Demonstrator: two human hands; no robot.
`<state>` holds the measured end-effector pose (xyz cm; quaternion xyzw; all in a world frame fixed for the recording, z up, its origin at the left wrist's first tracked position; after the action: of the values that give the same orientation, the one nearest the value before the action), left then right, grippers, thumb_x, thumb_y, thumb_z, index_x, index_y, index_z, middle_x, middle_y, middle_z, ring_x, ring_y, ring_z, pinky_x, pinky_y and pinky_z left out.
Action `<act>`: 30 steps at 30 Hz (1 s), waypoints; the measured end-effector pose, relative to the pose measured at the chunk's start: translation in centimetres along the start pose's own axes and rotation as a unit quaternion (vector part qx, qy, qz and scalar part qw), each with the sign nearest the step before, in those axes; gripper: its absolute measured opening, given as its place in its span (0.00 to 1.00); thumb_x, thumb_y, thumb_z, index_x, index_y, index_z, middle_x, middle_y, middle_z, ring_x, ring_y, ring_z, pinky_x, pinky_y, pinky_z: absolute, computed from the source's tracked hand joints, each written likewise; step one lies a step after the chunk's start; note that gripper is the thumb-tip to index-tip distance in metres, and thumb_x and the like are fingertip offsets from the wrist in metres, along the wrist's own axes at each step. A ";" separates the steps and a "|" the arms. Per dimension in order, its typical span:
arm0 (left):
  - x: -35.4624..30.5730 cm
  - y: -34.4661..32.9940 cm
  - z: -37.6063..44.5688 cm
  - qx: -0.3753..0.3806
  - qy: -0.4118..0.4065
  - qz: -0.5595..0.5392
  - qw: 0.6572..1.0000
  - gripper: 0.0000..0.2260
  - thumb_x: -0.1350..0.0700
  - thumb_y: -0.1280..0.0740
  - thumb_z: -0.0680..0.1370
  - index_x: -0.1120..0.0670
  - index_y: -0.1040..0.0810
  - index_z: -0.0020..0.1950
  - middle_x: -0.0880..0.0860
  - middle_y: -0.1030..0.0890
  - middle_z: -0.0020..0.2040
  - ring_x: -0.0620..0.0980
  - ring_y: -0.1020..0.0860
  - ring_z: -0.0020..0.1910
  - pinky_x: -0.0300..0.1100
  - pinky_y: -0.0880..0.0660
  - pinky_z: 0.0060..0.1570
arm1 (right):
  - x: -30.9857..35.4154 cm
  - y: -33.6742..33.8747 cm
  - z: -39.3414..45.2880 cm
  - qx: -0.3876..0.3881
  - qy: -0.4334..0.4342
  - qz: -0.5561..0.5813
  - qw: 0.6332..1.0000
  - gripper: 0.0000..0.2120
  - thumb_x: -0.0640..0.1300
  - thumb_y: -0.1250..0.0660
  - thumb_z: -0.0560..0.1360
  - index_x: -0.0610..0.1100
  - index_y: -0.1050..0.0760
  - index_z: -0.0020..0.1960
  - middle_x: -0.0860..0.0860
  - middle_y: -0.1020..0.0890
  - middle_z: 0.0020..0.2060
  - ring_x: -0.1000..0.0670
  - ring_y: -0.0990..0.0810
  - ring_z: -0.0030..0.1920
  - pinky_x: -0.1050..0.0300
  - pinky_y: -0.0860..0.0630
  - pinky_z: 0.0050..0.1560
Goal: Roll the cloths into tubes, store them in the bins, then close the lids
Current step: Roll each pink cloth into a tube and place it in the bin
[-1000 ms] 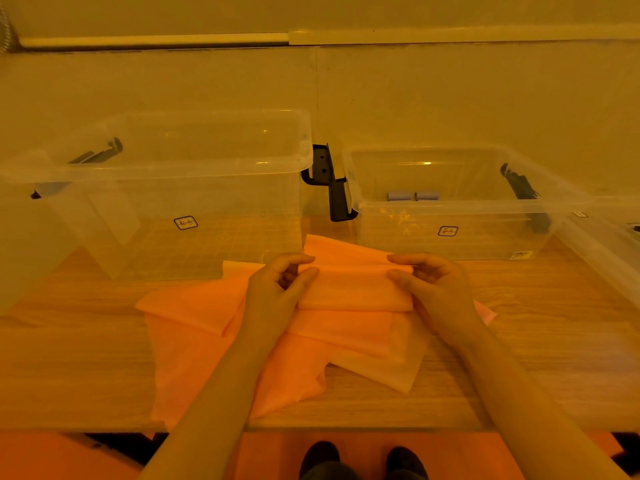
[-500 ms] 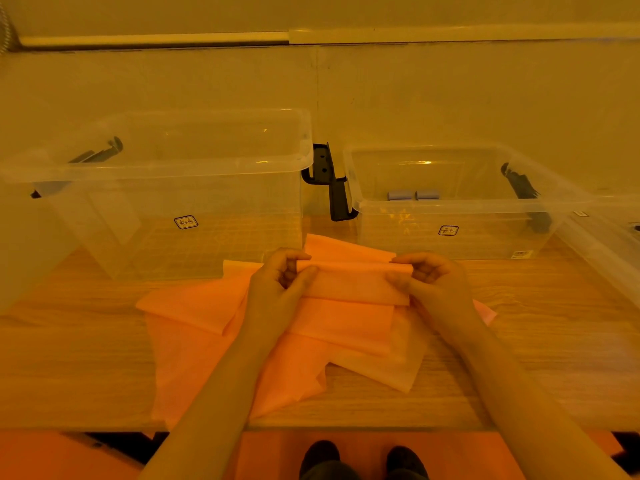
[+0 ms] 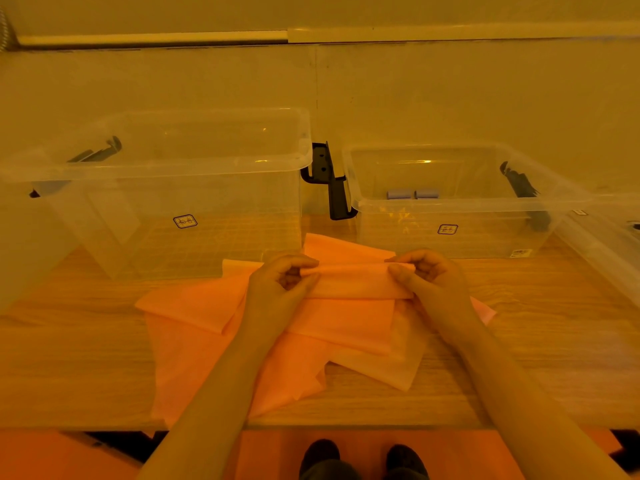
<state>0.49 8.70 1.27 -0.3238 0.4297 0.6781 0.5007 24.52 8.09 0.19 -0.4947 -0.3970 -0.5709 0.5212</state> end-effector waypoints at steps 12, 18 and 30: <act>0.2 0.1 0.0 -0.012 0.001 0.005 1.000 0.13 0.61 0.27 0.73 0.46 0.20 0.52 0.50 0.19 0.50 0.41 0.23 0.45 0.31 0.26 0.44 | 0.2 -0.1 -0.2 0.001 0.007 -0.053 0.999 0.07 0.35 0.28 0.71 0.40 0.20 0.49 0.50 0.17 0.44 0.59 0.18 0.40 0.66 0.22 0.38; -0.1 -0.2 -0.1 0.007 -0.008 0.017 1.000 0.17 0.62 0.25 0.71 0.42 0.21 0.50 0.44 0.21 0.52 0.38 0.23 0.46 0.31 0.25 0.46 | 0.2 0.1 -0.2 -0.024 0.015 -0.066 0.997 0.05 0.38 0.30 0.74 0.44 0.21 0.49 0.51 0.17 0.41 0.60 0.20 0.33 0.67 0.24 0.31; 0.0 0.2 -0.1 -0.034 -0.003 0.031 0.999 0.13 0.59 0.29 0.75 0.45 0.23 0.54 0.48 0.23 0.42 0.39 0.27 0.38 0.30 0.30 0.38 | 0.8 -0.4 -0.8 0.036 0.034 -0.085 0.995 0.13 0.34 0.26 0.69 0.47 0.21 0.50 0.52 0.17 0.47 0.59 0.17 0.44 0.66 0.22 0.40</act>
<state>0.34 8.57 1.30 -0.3247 0.4148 0.7085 0.4695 24.04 7.27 0.81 -0.4202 -0.4399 -0.6155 0.5011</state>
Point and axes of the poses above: each hand's wrist, its own z-axis towards the middle knuckle, its own y-axis out of the back of the hand, x = y × z, the point moved 6 cm from there along z, towards the middle knuckle
